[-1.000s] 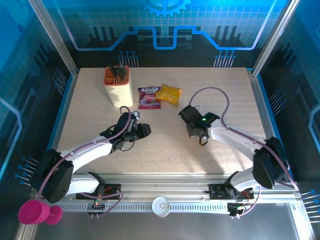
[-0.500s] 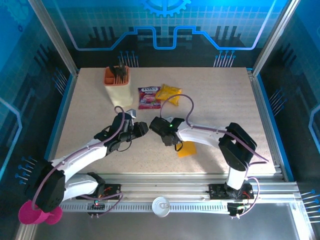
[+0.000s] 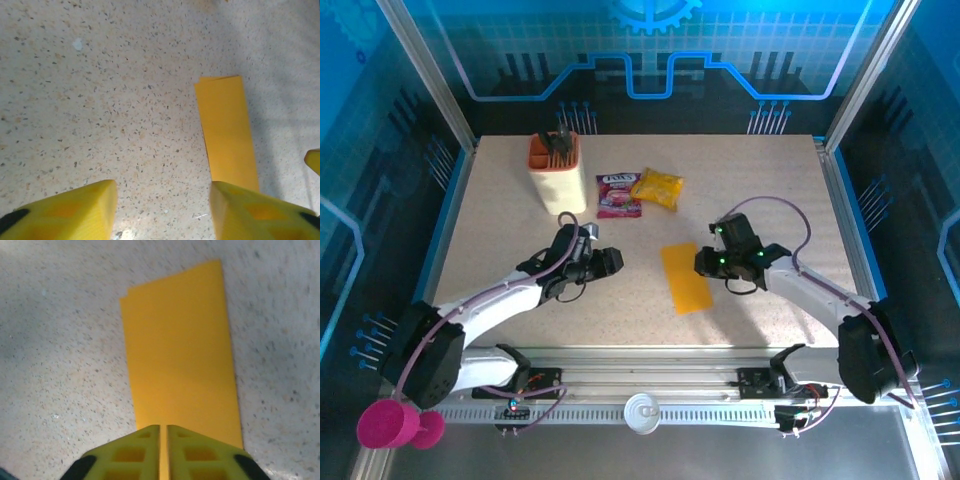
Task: Fold a paper plane with a square sheet of paper (pick it up from the middle)
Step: Move the paper to the center of the table.
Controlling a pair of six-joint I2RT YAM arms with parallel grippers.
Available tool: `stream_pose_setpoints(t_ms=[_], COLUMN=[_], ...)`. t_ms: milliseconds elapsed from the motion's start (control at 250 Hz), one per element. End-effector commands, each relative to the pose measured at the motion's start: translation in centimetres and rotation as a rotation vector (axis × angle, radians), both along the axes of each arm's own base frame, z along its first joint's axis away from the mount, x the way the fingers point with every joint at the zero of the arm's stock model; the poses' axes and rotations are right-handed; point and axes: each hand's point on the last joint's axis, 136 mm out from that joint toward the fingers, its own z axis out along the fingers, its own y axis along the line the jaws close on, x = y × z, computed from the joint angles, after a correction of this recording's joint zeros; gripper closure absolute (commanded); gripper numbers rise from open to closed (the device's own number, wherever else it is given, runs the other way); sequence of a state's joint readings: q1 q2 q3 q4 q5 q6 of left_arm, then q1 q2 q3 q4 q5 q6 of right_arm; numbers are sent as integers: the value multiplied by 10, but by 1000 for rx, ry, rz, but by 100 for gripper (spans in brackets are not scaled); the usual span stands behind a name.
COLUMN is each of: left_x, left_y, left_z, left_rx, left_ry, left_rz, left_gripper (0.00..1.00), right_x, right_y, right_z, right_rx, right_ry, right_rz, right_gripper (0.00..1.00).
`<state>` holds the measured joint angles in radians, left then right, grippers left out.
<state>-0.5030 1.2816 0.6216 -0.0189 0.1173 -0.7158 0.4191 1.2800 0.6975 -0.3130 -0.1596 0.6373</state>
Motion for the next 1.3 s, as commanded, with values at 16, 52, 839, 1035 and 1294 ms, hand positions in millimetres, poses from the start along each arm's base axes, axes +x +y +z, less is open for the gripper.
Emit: stream_pose_setpoints(t_ms=[16, 52, 839, 1035, 1294], left_x=[14, 15, 32, 33, 25], left_y=[-26, -31, -79, -79, -80], left_z=[23, 23, 19, 17, 13], left_rx=[-71, -66, -22, -21, -31], left_ry=[-43, -40, -15, -11, 19], left_rz=[-71, -83, -144, -135, -129], left_gripper=[38, 36, 15, 15, 15], right_x=[-10, -13, -41, -45, -32], right_y=[15, 13, 5, 34, 53], right_z=[2, -2, -89, -95, -53], right_rx=[178, 190, 191, 239, 241], right_ry=[-6, -4, 148, 180, 114], right_rz=[97, 96, -42, -63, 12], right_gripper=[97, 98, 100, 100, 100])
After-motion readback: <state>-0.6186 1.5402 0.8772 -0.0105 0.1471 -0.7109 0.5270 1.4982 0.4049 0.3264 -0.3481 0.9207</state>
